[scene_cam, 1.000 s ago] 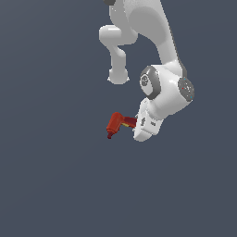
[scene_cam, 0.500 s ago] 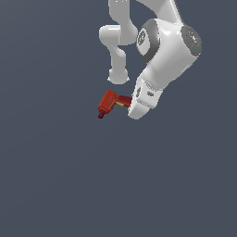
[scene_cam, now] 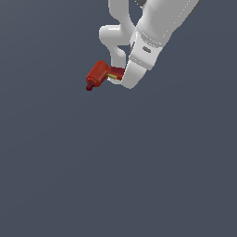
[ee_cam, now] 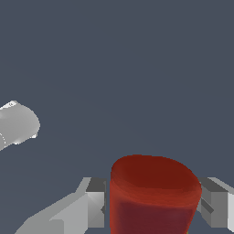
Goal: Pick up the object and move it to a goal position.
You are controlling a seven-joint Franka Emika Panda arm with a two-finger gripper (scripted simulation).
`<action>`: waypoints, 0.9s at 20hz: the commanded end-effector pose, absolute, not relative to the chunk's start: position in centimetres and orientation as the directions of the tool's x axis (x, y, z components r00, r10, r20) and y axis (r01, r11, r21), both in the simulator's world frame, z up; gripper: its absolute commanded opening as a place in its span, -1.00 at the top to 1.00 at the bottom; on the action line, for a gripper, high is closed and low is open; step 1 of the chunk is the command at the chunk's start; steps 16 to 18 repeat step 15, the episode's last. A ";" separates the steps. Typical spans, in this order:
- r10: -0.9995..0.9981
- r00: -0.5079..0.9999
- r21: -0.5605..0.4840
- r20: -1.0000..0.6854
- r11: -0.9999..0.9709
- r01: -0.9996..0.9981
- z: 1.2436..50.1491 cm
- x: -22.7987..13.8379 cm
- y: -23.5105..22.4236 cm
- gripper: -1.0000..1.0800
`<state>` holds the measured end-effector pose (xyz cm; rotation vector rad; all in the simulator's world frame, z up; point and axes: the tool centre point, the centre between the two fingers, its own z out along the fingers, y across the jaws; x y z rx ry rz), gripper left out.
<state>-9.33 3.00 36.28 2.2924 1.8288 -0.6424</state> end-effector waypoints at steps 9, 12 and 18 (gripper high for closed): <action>0.896 0.171 -0.151 -0.410 -0.252 0.956 43.8 -10.8 1.1 1.00; 0.896 0.171 -0.150 -0.410 -0.252 0.956 44.6 -10.9 0.9 1.00; 0.895 0.171 -0.150 -0.411 -0.252 0.956 44.9 -10.9 0.9 1.00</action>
